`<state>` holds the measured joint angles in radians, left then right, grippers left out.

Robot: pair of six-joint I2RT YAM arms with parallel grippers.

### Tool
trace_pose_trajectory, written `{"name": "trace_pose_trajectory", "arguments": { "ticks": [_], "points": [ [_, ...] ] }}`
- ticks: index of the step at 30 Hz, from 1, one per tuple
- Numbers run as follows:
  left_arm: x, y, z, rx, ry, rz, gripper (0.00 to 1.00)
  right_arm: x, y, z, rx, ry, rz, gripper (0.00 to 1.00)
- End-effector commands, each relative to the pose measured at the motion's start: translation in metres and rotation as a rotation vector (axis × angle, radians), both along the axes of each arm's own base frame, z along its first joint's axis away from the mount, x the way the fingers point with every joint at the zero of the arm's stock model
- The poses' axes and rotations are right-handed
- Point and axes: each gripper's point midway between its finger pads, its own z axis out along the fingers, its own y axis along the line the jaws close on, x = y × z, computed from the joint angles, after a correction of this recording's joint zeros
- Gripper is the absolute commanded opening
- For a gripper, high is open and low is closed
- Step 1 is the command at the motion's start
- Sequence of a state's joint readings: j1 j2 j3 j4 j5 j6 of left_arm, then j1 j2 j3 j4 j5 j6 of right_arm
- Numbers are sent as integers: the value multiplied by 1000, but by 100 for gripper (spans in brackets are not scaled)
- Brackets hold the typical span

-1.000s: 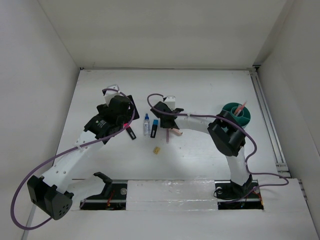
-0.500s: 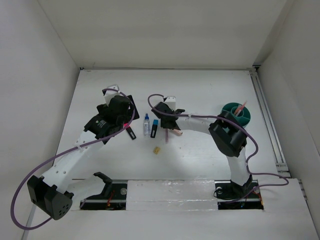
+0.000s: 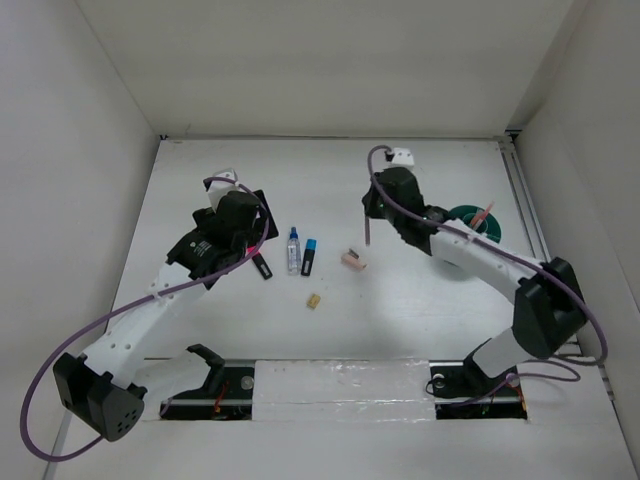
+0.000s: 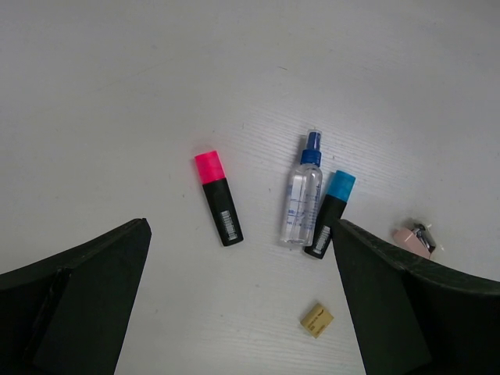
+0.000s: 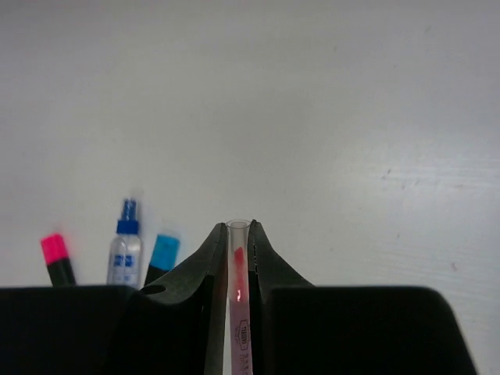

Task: Sort the stationery into containers
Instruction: Pick up the pen from the center of the board, then place the pen in the storage box.

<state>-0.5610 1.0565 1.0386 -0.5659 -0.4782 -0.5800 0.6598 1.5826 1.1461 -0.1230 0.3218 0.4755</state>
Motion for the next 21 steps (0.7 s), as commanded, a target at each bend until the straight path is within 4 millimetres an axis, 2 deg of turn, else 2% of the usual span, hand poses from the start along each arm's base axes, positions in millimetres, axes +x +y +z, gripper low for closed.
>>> {"name": "trace_pose_trajectory", "arguments": {
  "ticks": [1,2,3,4,5,6,8,9,10,11,12,13,17,18,19,21],
  "points": [
    [2,1,19,-23,-55,0,100,20,-27,49,77,-150,-13,0],
    [2,2,19,-16,-55,-5,100,21,-43,51,74,-166,-55,0],
    [2,2,19,-16,-55,-5,100,21,-62,72,93,-223,-106,0],
    [2,2,19,-16,-55,-5,100,24,-85,79,84,-256,-184,0],
    [2,2,19,-16,-55,-5,100,24,-115,75,70,-266,-260,0],
    [4,1,21,-21,-64,-5,100,19,-135,104,86,-356,-302,0],
    [3,-3,20,-23,-56,-29,100,14,-180,121,78,-436,-414,0],
    [4,-4,22,-29,-65,-29,100,8,-195,115,62,-450,-437,0],
    [4,-5,21,-26,-61,-41,100,-2,-207,143,84,-545,-456,0],
    [3,-6,21,-31,-59,-49,100,-8,-218,150,82,-585,-485,0],
    [3,-6,21,-31,-59,-49,100,-13,-234,142,59,-597,-523,0],
    [3,-6,21,-31,-59,-49,100,-19,-242,159,57,-668,-537,0],
    [4,-8,22,-33,-63,-61,100,-19,-274,157,-4,-691,-608,0],
    [3,-8,25,-38,-71,-61,100,-18,-276,160,-1,-702,-593,0],
    [3,-8,25,-38,-71,-61,100,-16,-289,151,-21,-684,-612,0],
    [2,-7,21,-33,-63,-61,100,-14,-296,155,6,-715,-623,0]
  ]
}}
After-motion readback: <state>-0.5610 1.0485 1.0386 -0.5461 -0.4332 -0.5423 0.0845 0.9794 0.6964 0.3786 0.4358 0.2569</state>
